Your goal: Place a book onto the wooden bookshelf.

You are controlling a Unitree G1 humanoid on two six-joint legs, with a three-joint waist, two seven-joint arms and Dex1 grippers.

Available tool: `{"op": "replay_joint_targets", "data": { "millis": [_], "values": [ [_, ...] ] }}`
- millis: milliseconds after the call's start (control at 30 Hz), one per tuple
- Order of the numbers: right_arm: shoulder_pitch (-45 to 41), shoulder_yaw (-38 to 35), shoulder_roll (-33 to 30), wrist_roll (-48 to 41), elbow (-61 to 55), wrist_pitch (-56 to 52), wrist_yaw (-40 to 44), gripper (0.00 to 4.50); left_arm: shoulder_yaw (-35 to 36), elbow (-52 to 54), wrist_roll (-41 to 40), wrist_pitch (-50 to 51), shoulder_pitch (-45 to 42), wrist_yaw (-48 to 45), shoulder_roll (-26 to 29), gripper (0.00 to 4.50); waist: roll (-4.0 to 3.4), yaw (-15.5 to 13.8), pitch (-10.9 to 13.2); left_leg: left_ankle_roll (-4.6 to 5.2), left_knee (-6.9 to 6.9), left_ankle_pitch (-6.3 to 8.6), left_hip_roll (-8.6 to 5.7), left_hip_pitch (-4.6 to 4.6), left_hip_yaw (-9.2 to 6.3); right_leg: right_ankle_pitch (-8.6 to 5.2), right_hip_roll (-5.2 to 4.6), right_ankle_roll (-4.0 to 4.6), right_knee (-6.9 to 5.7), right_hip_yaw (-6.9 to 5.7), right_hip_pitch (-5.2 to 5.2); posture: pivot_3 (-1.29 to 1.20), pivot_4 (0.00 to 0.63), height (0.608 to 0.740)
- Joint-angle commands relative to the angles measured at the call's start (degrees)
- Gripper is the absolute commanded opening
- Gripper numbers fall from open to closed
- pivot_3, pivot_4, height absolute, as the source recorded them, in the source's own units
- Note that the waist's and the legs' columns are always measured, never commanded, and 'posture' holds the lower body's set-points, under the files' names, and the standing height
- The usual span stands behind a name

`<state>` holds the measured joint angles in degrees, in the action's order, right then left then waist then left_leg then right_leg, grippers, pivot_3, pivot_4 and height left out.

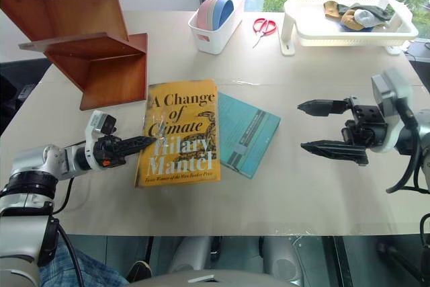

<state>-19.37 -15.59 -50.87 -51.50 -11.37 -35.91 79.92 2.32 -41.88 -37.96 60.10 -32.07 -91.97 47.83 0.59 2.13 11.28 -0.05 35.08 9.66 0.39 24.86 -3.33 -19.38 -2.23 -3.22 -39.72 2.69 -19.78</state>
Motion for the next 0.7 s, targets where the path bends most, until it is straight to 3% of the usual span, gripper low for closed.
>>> {"op": "replay_joint_targets", "data": {
  "millis": [33, 200, 267, 433, 567, 700],
  "values": [
    [-1.3, -0.5, -0.9, 0.2, 0.1, 0.9, 1.0, 4.5, 3.2, 3.3, -1.7, 1.3, 1.1, 0.3, 0.2, 0.09, 0.0, 0.0, 0.0, 0.0, 0.0, 0.0, 0.0, 0.0, 0.0, 0.0, 0.0, 0.0, 0.0, 0.0, 0.0, 0.0, 0.15, 0.74],
    [-2.1, -1.0, -0.9, 1.2, 2.0, 1.6, 1.5, 4.5, 7.2, 13.6, -5.1, 2.8, 3.5, 2.5, 0.2, 0.09, 0.0, 0.0, 0.0, 0.0, 0.01, 0.0, 0.01, 0.01, 0.0, 0.0, -0.03, 0.0, 0.0, 0.01, 0.0, 0.0, 0.15, 0.74],
    [-2.0, -1.2, -0.9, 1.6, 2.8, 2.2, 1.7, 4.5, 10.2, 20.4, -4.4, -5.1, 4.4, 5.3, -1.1, 0.09, 0.0, -0.2, 0.0, 0.0, 0.01, 0.0, 0.01, 0.02, -0.02, 0.0, -0.04, 0.0, 0.01, 0.0, 0.0, 0.0, 0.15, 0.74],
    [-2.0, -1.5, -0.8, 2.4, 4.8, 3.2, 2.3, 4.5, 16.3, 32.4, -2.6, -18.4, 0.0, 17.3, -5.6, 0.09, 0.04, -1.2, 0.0, 0.0, 0.07, 0.0, 0.0, 0.04, -0.01, 0.01, -0.29, -0.01, 0.01, -0.03, 0.01, 0.0, 0.15, 0.74],
    [-4.7, -2.1, -0.1, 1.6, 8.6, 3.4, 2.4, 4.5, 16.2, 41.3, -2.8, -22.7, -8.6, 23.0, -5.0, 0.09, 0.1, -1.3, 0.1, 0.0, 0.1, 0.0, -0.03, 0.09, 0.01, 0.02, -0.05, -0.02, 0.03, -0.02, 0.0, 0.0, 0.15, 0.74],
    [-6.5, -2.5, 1.2, 0.5, 10.7, 3.0, 1.9, 4.5, 16.0, 42.7, -0.5, -28.3, -15.3, 26.0, -3.6, 0.09, 0.08, -1.2, 0.1, 0.0, 0.13, 0.0, -0.02, 0.1, 0.02, 0.02, 0.04, -0.03, 0.04, -0.02, 0.01, 0.0, 0.15, 0.74]
  ]
}}
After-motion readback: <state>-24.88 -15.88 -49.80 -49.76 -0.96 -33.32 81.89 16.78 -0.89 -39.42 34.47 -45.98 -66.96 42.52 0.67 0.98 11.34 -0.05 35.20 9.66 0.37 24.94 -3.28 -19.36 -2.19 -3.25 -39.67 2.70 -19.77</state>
